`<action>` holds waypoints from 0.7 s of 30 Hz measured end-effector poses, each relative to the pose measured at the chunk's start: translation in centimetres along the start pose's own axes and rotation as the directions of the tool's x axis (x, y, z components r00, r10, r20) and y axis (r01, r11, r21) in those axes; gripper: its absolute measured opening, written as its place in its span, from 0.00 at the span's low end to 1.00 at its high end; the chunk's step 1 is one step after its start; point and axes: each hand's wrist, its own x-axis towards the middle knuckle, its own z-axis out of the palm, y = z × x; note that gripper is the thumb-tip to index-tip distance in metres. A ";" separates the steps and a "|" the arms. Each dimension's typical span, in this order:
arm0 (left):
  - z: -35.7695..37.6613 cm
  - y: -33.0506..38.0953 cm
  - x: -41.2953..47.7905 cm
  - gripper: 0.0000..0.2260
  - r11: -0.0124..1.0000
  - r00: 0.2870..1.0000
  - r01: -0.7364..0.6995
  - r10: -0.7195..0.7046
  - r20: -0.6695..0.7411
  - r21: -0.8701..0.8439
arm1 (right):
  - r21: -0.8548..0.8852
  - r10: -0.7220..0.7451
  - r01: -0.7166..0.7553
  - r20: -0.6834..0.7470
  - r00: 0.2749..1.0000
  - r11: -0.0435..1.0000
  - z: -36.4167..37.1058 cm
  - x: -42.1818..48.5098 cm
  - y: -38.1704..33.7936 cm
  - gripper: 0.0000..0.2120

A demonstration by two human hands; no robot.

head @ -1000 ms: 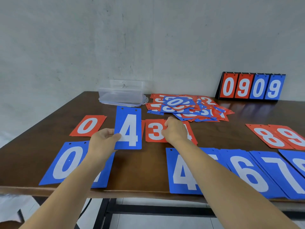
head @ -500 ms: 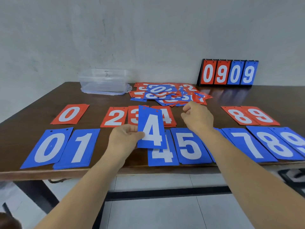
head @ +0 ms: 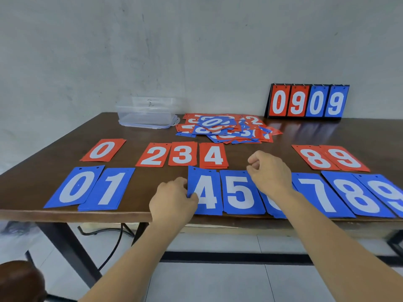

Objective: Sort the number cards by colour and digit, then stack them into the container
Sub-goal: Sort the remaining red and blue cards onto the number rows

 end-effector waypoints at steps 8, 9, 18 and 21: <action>0.4 0.2 -0.5 0.22 0.989 0.989 -0.146 0.146 0.009 -0.029 | 0.045 -0.066 0.066 0.004 0.998 0.997 -0.3 -0.9 0.4 0.10; 0.5 0.2 -0.7 0.22 0.984 0.984 -0.173 0.175 0.047 -0.040 | 0.048 -0.072 0.071 0.004 0.997 0.996 -0.4 -1.1 0.4 0.10; 1.3 0.3 -1.2 0.20 0.976 0.971 -0.218 0.219 0.094 -0.023 | 0.069 -0.129 0.128 0.016 0.992 0.989 -0.7 -2.0 0.1 0.10; 1.3 0.3 -1.1 0.20 0.976 0.978 -0.194 0.201 0.061 -0.098 | 0.073 -0.154 0.153 0.007 0.988 0.986 -0.9 -1.9 0.1 0.10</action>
